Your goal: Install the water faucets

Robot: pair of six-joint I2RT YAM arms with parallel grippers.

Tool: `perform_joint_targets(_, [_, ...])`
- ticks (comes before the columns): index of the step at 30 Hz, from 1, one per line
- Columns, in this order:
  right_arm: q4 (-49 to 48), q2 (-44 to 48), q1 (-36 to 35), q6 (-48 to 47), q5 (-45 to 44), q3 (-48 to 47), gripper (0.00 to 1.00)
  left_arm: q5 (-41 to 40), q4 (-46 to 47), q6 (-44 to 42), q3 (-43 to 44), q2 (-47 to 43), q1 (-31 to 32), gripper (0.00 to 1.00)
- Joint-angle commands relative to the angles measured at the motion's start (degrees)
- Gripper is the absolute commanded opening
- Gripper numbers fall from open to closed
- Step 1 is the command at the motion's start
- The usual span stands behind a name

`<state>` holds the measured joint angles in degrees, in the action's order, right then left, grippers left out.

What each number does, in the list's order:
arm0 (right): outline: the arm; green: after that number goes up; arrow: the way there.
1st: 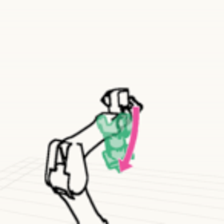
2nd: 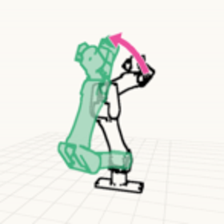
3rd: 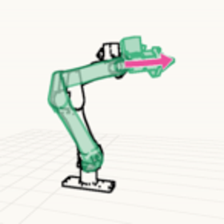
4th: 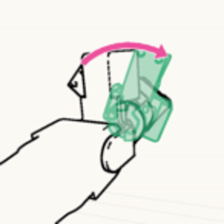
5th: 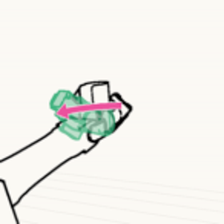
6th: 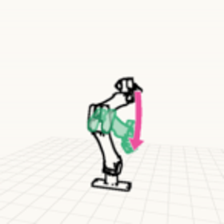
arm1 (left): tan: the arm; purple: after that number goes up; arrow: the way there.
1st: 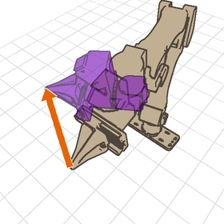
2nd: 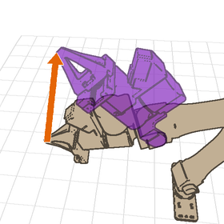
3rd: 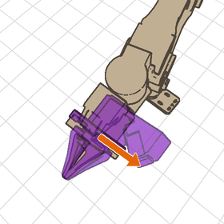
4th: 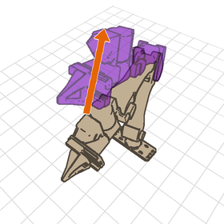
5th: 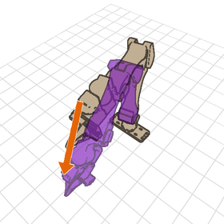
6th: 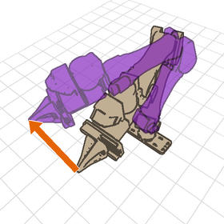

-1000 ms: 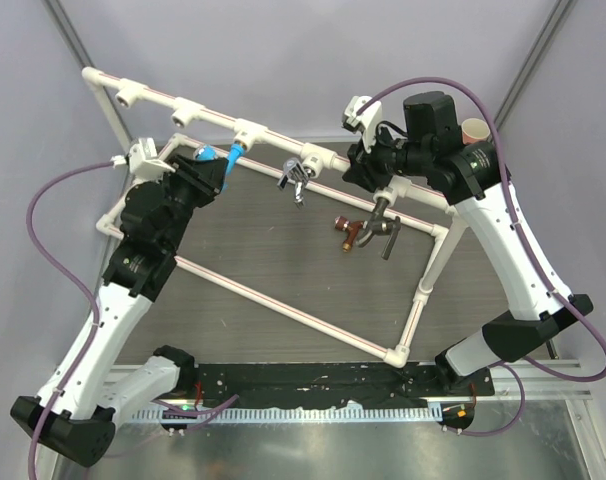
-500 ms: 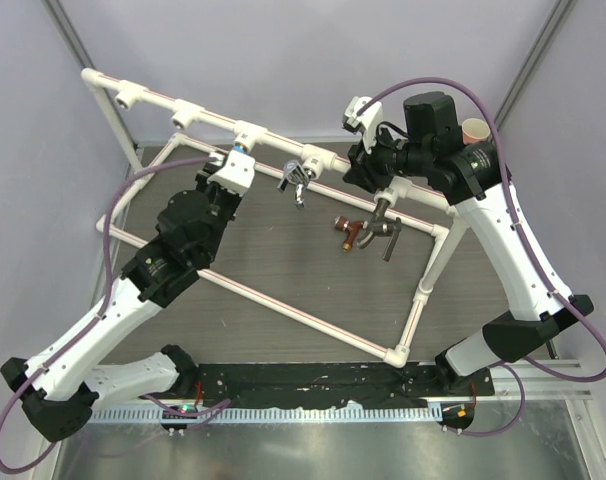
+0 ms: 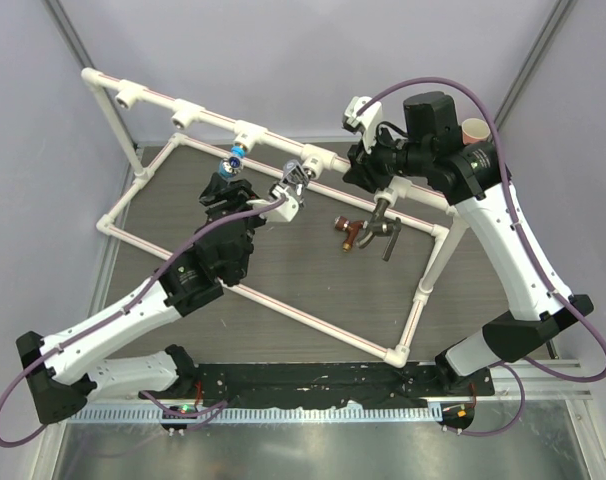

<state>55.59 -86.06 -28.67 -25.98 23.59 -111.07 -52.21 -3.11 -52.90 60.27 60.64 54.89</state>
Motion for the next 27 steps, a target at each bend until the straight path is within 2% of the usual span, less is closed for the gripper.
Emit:
perform_joint_targets(1, [-1.63, -0.69, -0.34, 3.30, 0.93, 0.68, 0.01, 8.86, -5.41, 5.25, -0.77, 0.80, 2.85, 0.67])
perform_joint_targets(7, [-1.63, -1.04, -0.34, 3.30, 0.93, 0.68, 0.01, 15.45, -7.42, 23.43, 4.06, -6.58, 2.76, 0.91])
perform_joint_targets(10, [-1.63, -0.95, -0.34, 3.30, 0.93, 0.76, 0.01, 17.39, -7.78, 32.23, 6.17, -10.00, 2.59, 0.95])
perform_joint_targets(14, [-1.63, -1.04, -0.34, 3.39, 0.93, 0.68, 0.01, 17.59, -6.38, 41.63, 7.75, -13.00, 1.10, 0.94])
perform_joint_targets(18, [-1.63, -1.04, -0.34, 3.39, 0.93, 0.68, 0.01, 14.86, -4.19, 48.59, 8.20, -14.41, -1.37, 0.83])
perform_joint_targets(22, [-1.63, -0.95, -0.34, 3.39, 0.93, 0.76, 0.01, 10.02, 2.83, 50.97, 6.70, -15.55, -2.86, 0.60])
perform_joint_targets(25, [-1.54, -1.12, -0.34, 3.39, 0.93, 0.76, 0.01, 8.61, 6.36, 52.64, 6.26, -15.99, -4.87, 0.48])
perform_joint_targets(27, [-1.63, -1.21, -0.34, 3.39, 1.01, 0.76, 0.01, 8.44, 5.67, 54.21, 6.87, -14.86, -6.28, 0.47])
